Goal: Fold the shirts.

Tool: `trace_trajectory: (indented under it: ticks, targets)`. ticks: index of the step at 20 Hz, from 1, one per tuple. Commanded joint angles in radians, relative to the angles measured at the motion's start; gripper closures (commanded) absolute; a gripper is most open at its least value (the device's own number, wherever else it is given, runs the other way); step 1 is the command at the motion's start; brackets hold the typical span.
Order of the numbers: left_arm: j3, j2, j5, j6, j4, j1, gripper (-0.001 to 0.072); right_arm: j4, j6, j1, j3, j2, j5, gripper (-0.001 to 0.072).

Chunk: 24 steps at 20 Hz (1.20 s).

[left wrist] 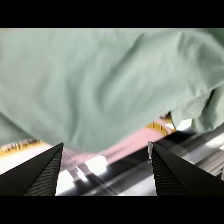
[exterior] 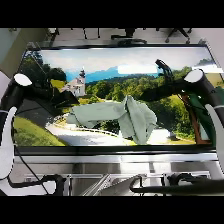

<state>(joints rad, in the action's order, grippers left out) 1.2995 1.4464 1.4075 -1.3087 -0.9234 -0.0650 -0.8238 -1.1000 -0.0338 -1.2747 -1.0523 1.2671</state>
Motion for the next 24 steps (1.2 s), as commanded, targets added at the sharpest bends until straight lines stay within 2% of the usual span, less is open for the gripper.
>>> trace_trajectory:
  ticks: [1,2,3,4,8,12,14,18,19,20,23,24]
  targets:
    - [-0.282,-0.137,-0.063,0.001,0.002,0.005,0.0113,-0.069,-0.147,0.043,0.234,0.183,0.042,0.0268]
    - [-0.382,-0.179,-0.109,0.001,0.01,0.017,0.0113,-0.069,-0.167,0.042,0.317,0.232,0.027,0.0266]
    - [-0.465,-0.217,-0.16,-0.001,0.014,0.031,0.0113,-0.071,-0.188,0.043,0.402,0.281,0.006,0.0204]
    - [-0.547,-0.257,-0.227,0.0,0.036,0.052,0.0113,-0.07,-0.199,0.043,0.473,0.318,-0.017,0.0178]
    - [-0.741,-0.351,-0.597,0.001,0.198,0.16,0.0113,-0.063,-0.198,0.043,0.662,0.352,-0.158,0.0179]
    - [-0.729,-0.274,-0.831,0.0,0.217,0.281,0.0113,0.037,-0.132,0.042,0.684,0.257,-0.248,0.0188]
    - [-0.676,-0.199,-0.882,0.0,0.217,0.291,0.0114,0.109,-0.08,0.042,0.684,0.199,-0.257,0.0189]
    - [-0.549,-0.083,-0.827,0.001,0.209,0.274,0.0116,0.208,-0.002,0.007,0.684,0.089,-0.256,0.0192]
    - [-0.524,-0.07,-0.811,0.002,0.208,0.274,0.025,0.208,0.006,-0.003,0.684,0.08,-0.247,0.0216]
    - [-0.505,-0.065,-0.794,0.013,0.201,0.274,0.0437,0.203,0.009,-0.004,0.681,0.083,-0.232,0.0257]
    - [-0.466,-0.066,-0.727,0.039,0.182,0.274,0.0492,0.188,-0.009,0.054,0.65,0.15,-0.132,0.0254]
    - [-0.458,-0.066,-0.695,0.065,0.182,0.266,0.0687,0.188,-0.026,0.092,0.647,0.191,-0.098,0.0254]
